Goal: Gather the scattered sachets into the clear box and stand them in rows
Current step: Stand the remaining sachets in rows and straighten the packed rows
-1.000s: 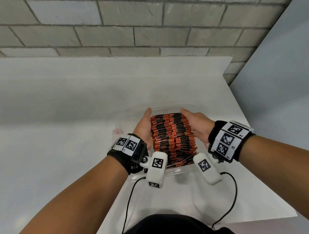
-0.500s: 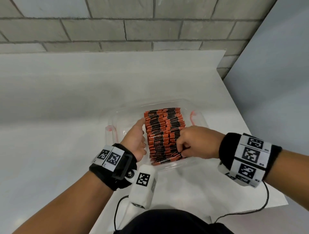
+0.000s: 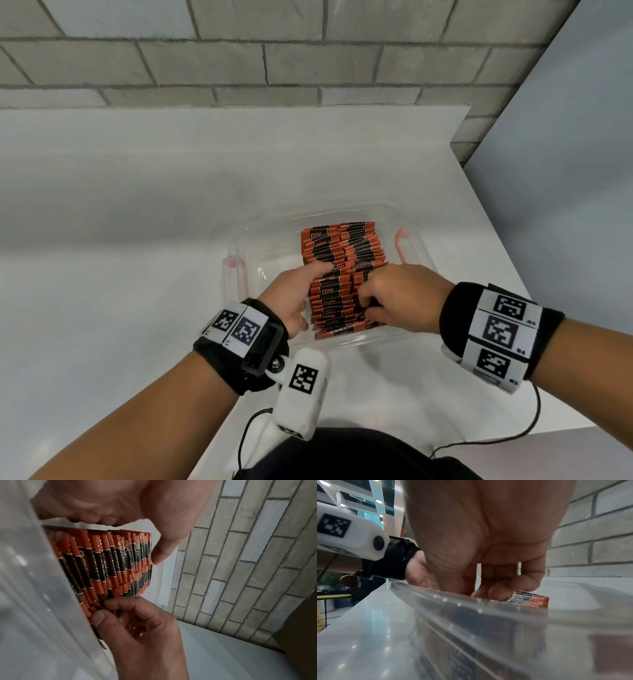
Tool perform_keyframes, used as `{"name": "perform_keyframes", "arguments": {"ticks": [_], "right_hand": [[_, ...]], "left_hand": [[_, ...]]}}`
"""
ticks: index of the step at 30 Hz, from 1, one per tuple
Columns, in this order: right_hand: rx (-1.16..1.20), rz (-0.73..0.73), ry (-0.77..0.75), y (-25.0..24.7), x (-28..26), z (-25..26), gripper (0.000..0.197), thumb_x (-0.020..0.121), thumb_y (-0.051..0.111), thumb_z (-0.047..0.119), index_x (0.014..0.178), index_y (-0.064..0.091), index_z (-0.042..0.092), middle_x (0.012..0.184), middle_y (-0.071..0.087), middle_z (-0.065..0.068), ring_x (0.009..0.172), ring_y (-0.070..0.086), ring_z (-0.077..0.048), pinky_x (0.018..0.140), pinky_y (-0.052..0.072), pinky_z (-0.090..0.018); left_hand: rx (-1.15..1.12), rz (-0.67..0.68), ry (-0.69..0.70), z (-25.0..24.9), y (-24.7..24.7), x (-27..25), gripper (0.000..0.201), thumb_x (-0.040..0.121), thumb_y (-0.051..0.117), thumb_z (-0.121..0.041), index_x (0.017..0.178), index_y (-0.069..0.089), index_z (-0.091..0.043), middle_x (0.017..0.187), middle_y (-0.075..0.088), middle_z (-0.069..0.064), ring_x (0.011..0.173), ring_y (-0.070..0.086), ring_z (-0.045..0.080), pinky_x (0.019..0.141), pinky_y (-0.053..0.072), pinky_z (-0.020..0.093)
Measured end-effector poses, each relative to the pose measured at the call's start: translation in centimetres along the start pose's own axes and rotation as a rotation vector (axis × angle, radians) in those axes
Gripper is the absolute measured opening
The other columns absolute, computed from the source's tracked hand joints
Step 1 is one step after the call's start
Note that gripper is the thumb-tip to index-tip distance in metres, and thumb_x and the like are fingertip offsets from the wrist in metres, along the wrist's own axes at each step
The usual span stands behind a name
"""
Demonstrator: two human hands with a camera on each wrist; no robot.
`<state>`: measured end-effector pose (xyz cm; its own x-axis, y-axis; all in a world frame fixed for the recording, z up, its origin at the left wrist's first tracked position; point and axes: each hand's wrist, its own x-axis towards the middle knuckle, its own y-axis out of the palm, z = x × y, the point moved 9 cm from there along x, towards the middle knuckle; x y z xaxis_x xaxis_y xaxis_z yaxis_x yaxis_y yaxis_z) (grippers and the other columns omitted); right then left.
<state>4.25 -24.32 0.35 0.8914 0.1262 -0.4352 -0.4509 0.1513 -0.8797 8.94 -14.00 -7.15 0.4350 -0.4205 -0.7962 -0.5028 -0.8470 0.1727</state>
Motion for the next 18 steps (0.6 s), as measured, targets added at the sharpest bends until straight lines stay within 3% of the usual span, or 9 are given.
{"name": "perform_keyframes", "arguments": {"ticks": [2,5,10,15,18], "right_hand": [[-0.024,0.020,0.010,0.2,-0.1,-0.2,0.021,0.097,0.049,0.030,0.098,0.067,0.020,0.097,0.062,0.003,0.087,0.059,-0.016,0.072,0.049,-0.027],[-0.063,0.007,0.013,0.2,-0.2,-0.3,0.023,0.099,0.043,0.025,0.094,0.063,0.015,0.095,0.063,-0.001,0.084,0.060,-0.019,0.069,0.048,-0.028],[-0.097,0.007,0.033,0.3,0.1,-0.5,0.022,0.100,0.042,0.021,0.092,0.060,0.011,0.094,0.062,-0.005,0.082,0.061,-0.022,0.067,0.045,-0.029],[-0.057,-0.016,0.061,0.3,0.4,-0.4,0.018,0.099,0.043,0.022,0.085,0.052,0.015,0.089,0.057,-0.003,0.079,0.058,-0.021,0.063,0.042,-0.029],[0.015,-0.031,0.058,-0.1,-0.1,-0.7,0.025,0.097,0.049,0.026,0.073,0.040,0.023,0.080,0.051,0.003,0.073,0.053,-0.017,0.055,0.033,-0.022]], "left_hand": [[0.071,0.027,0.018,0.0,0.3,0.0,0.041,0.081,0.069,-0.034,0.117,0.060,-0.018,0.140,0.050,0.011,0.137,0.032,0.037,0.110,0.020,0.064],[0.134,0.038,0.046,-0.1,0.4,0.0,0.053,0.066,0.075,-0.032,0.115,0.062,-0.016,0.131,0.058,0.009,0.132,0.040,0.037,0.108,0.022,0.065],[0.132,0.017,0.075,-0.2,0.5,0.0,0.025,0.084,0.066,-0.015,0.109,0.063,-0.015,0.118,0.065,0.007,0.118,0.052,0.032,0.108,0.025,0.063],[0.109,0.038,0.078,-0.2,1.1,-0.3,0.012,0.087,0.062,-0.013,0.098,0.064,-0.017,0.097,0.071,0.004,0.094,0.063,0.025,0.092,0.045,0.046],[0.089,0.034,0.066,-0.1,1.0,-0.3,0.010,0.088,0.061,-0.017,0.098,0.064,-0.017,0.091,0.070,0.004,0.088,0.063,0.024,0.088,0.046,0.043]]}}
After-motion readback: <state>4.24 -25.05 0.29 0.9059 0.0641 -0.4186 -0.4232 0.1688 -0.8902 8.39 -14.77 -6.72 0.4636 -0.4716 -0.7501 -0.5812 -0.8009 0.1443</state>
